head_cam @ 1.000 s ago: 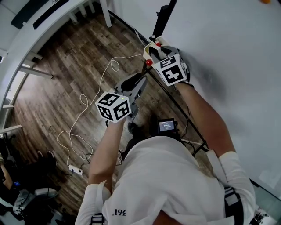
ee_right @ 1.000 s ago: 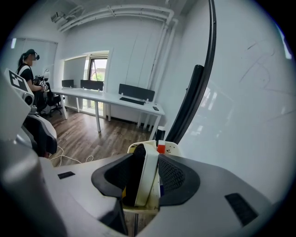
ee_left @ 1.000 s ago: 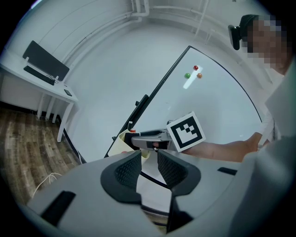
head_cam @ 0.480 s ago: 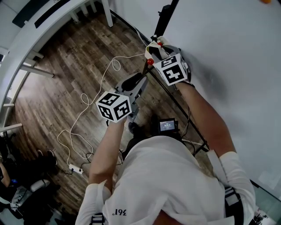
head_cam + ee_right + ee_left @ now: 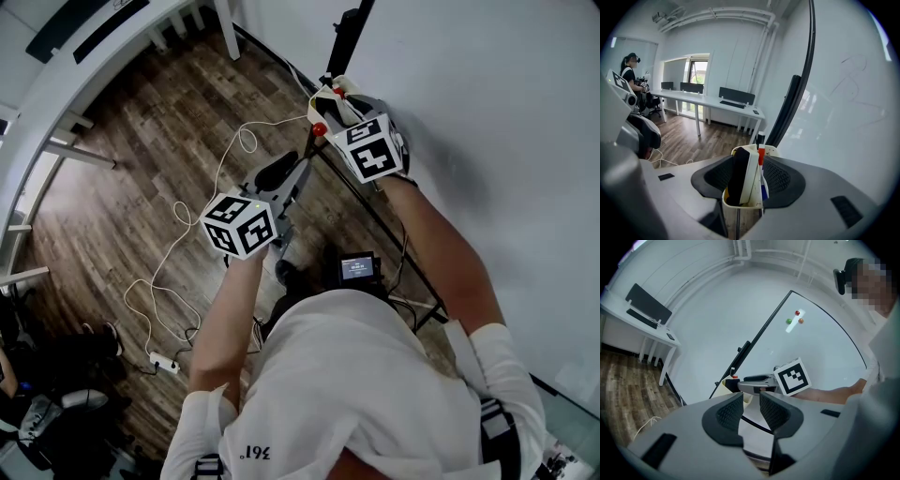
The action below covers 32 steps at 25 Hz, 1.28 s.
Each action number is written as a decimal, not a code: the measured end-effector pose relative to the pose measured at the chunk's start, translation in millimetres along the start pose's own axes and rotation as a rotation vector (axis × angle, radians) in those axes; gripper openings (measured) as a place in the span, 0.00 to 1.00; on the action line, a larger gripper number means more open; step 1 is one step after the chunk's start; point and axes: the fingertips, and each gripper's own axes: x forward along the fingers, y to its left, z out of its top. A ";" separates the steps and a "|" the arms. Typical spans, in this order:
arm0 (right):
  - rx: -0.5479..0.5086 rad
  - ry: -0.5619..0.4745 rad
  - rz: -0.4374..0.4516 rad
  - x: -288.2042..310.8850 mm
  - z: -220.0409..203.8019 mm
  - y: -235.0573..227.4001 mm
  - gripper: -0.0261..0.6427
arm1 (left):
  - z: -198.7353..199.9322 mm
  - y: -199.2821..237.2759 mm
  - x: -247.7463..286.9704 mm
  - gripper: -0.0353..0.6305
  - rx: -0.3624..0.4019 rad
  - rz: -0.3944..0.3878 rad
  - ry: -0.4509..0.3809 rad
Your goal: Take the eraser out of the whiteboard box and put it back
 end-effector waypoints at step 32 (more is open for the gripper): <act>0.112 -0.298 -0.031 -150.9 48.7 1.4 0.13 | 63.2 -59.4 -58.4 0.20 0.114 -0.026 -0.125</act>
